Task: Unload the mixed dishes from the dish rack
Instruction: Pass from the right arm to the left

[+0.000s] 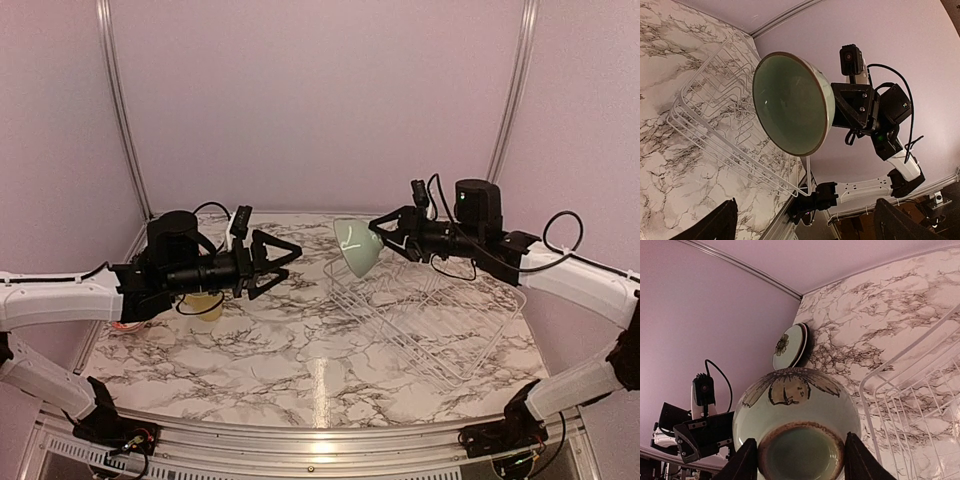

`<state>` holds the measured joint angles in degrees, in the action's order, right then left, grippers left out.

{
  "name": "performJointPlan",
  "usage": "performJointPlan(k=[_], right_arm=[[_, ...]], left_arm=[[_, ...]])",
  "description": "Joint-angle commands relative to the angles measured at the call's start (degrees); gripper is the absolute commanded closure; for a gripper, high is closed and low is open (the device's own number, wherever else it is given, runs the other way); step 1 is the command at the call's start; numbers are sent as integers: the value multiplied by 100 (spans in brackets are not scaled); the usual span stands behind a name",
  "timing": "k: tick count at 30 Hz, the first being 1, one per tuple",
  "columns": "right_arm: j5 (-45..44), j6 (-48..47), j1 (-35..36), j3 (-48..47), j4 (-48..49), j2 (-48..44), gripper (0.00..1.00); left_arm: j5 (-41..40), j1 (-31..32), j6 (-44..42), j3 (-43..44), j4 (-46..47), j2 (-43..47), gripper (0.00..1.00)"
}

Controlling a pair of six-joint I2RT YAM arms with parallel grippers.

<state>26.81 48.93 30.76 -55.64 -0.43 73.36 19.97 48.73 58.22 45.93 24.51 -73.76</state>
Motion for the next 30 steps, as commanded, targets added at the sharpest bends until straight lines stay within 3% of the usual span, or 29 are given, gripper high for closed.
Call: performJointPlan(k=[1, 12, 19, 30], right_arm=[[205, 381, 377, -476, 1148, 250, 76], [439, 778, 1008, -650, 1886, 932, 77], [525, 884, 1120, -620, 2083, 1013, 77], [697, 910, 1135, -514, 2484, 1013, 76]], left_arm=[[158, 79, 260, 327, 824, -407, 3], [296, 173, 696, 400, 1790, -892, 16], [182, 174, 805, 254, 1968, -868, 37], [130, 177, 925, 177, 2132, -784, 80]])
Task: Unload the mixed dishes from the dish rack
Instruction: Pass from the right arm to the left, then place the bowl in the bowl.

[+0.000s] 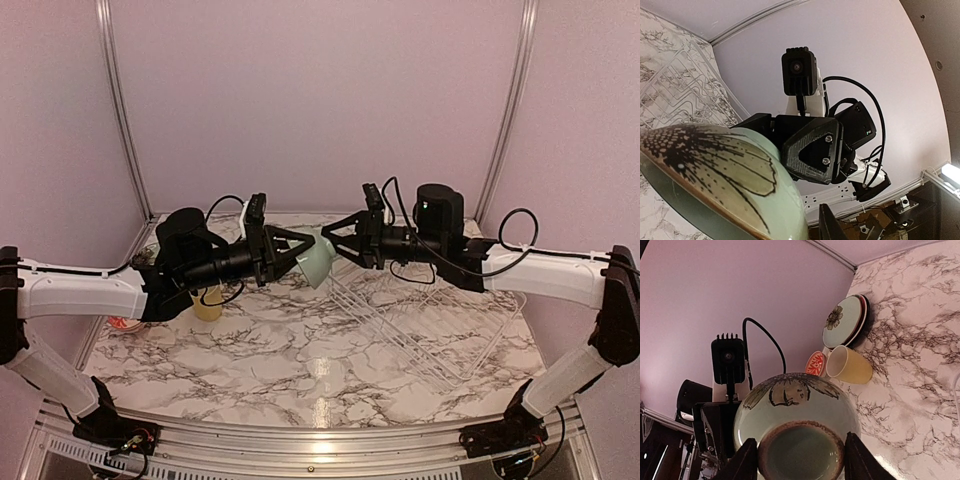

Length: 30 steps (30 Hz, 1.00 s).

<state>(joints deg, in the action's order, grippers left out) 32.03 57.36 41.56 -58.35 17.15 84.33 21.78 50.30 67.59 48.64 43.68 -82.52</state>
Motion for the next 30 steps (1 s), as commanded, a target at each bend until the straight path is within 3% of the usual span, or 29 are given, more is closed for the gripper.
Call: performJointPlan(k=[1, 5, 8, 12, 15, 16, 20, 24, 30], right_arm=[[206, 47, 56, -208, 791, -90, 76], [265, -152, 56, -198, 774, -64, 73], [379, -486, 59, -308, 593, -1, 60], [141, -1055, 55, -404, 76, -22, 31], [-59, -1575, 55, -601, -513, -29, 6], [-202, -1742, 50, -667, -738, -43, 2], [-495, -2103, -42, -797, -1331, -69, 1], [-551, -2310, -180, -603, -1425, -151, 2], [-366, -2206, -458, -251, -1364, -310, 2]], left_arm=[[-76, 17, -35, -106, 174, 127, 83], [-167, 20, -176, -121, -183, 315, 99], [-281, 16, -277, -190, -544, 511, 100], [-522, 15, -605, -195, -1395, 946, 100], [-966, 15, -1008, -180, -2463, 1470, 100], [-1130, 11, -1098, -170, -2880, 1620, 100], [-1536, -46, -1312, -101, -4184, 2274, 100], [-2739, -145, -1783, 382, -6491, 2819, 100], [-3492, -924, -2186, 1017, -8547, 3270, 100]])
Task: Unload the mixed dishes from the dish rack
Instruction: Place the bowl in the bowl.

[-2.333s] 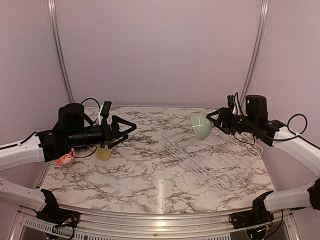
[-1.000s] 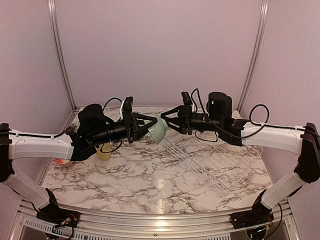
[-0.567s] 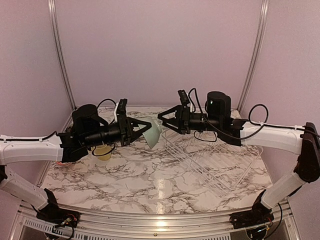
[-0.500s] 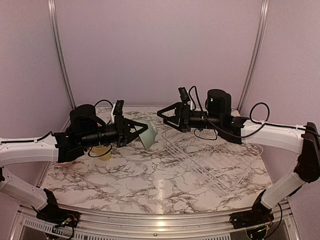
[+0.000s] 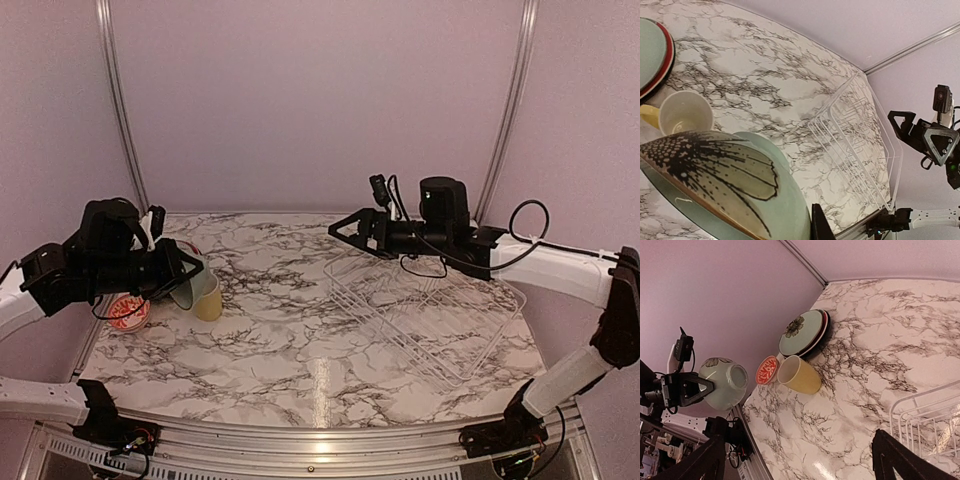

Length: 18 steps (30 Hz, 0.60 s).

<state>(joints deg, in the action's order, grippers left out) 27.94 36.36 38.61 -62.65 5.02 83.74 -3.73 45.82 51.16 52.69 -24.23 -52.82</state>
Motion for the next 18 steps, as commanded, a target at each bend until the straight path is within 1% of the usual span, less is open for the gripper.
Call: performJointPlan(k=[1, 4, 7, 8, 11, 13, 16, 18], right_arm=[[44, -106, -194, 198, -166, -287, 2], [11, -205, -268, 200, -299, -412, 2], [-90, -277, -317, 190, -416, -525, 1], [-90, -299, -351, 165, -470, -553, 1], [-104, -455, -376, 106, -698, -667, 2], [-280, -632, -382, 104, -844, -791, 2], [-564, -808, -402, 153, -1012, -988, 2], [-682, -850, -426, 225, -1044, -1106, 2]], left_arm=[[-1145, -602, -617, 789, -2097, 302, 100], [-1858, -821, -916, 1212, -2752, 262, 100], [-2546, -1013, -1179, 1564, -3342, -76, 100], [-2612, -1133, -1266, 1614, -3507, -212, 100], [-2265, -1646, -1638, 1484, -3468, -488, 100], [-2010, -1956, -1837, 1366, -3415, -673, 100], [-1888, -2278, -2038, 1173, -3332, -961, 100], [-1710, -2457, -2200, 992, -3117, -1116, 100]])
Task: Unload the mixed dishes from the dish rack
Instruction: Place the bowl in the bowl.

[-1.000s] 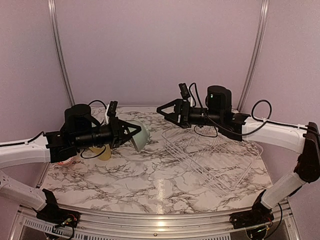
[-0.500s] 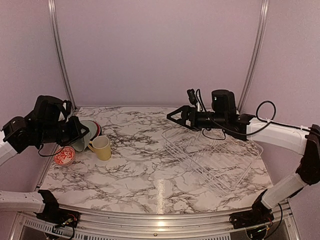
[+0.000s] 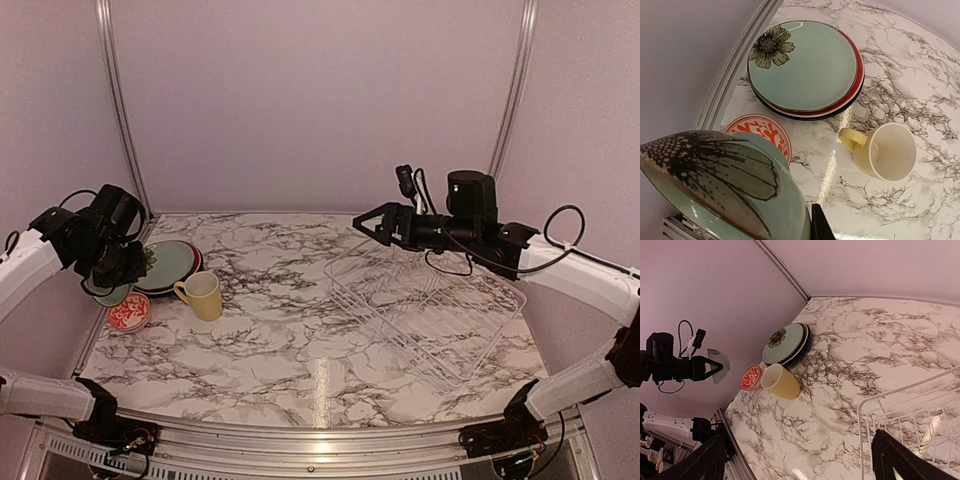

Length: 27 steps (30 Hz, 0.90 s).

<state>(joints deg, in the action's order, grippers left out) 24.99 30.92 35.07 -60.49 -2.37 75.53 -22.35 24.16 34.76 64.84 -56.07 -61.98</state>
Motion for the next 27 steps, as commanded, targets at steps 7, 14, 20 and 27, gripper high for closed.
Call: performJointPlan(k=[7, 14, 20, 27], right_arm=[[-576, -546, -123, -31, -652, -444, 1], [-736, -681, -132, 45, -727, -623, 2], [-828, -757, -133, 98, -791, -725, 2], [-899, -784, -132, 163, -821, -826, 2]], left_arm=[[514, -535, -907, -443, 430, -970, 100], [249, -676, -984, -529, 529, -1537, 100], [494, -993, -1085, -653, 774, -1742, 95], [658, -1199, -1118, -896, 1060, -1919, 94]])
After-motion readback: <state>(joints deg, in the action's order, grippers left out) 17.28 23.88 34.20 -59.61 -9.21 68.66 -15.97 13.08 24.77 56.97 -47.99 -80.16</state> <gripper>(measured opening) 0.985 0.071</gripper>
